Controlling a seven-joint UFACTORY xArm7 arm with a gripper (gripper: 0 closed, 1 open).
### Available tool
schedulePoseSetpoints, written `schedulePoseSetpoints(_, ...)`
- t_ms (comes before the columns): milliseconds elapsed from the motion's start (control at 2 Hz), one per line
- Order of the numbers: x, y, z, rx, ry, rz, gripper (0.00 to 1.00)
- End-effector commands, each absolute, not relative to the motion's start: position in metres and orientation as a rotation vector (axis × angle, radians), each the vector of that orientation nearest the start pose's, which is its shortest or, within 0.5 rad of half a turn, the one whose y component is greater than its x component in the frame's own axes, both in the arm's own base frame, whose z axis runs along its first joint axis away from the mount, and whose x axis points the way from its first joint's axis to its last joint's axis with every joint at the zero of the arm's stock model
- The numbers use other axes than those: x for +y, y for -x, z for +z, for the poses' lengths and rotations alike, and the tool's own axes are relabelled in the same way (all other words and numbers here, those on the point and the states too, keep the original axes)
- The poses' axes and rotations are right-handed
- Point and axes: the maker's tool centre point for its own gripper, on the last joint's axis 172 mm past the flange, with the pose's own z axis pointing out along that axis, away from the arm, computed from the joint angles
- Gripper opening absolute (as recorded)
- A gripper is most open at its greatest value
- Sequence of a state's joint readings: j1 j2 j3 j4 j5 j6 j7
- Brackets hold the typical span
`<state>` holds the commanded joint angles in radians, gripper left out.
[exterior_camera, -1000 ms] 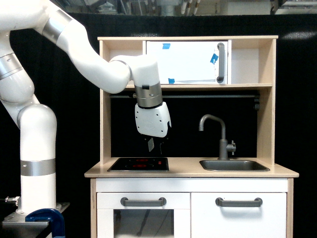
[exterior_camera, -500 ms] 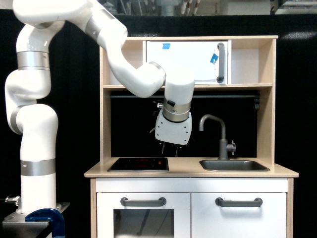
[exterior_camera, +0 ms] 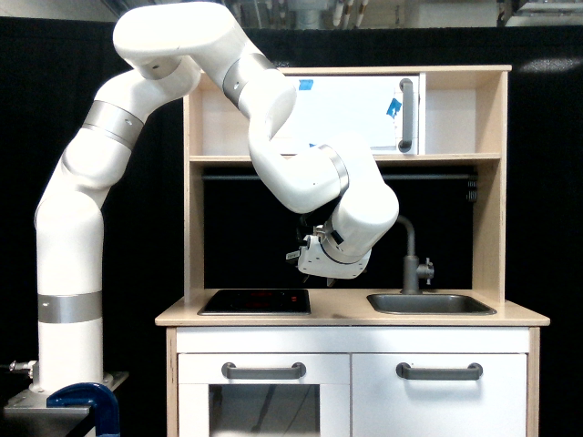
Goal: Turn on the faucet
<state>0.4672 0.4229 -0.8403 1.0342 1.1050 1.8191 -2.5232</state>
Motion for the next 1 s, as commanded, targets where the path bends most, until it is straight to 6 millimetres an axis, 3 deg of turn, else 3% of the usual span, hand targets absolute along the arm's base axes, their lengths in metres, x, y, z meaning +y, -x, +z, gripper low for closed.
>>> schedulePoseSetpoints(500, 0.1270, -0.3800, 0.1930, -1.354, 1.486, -1.055, 1.00)
schedulePoseSetpoints(1000, 0.1310, -0.3810, 0.1910, -1.361, 1.400, -1.061, 1.00)
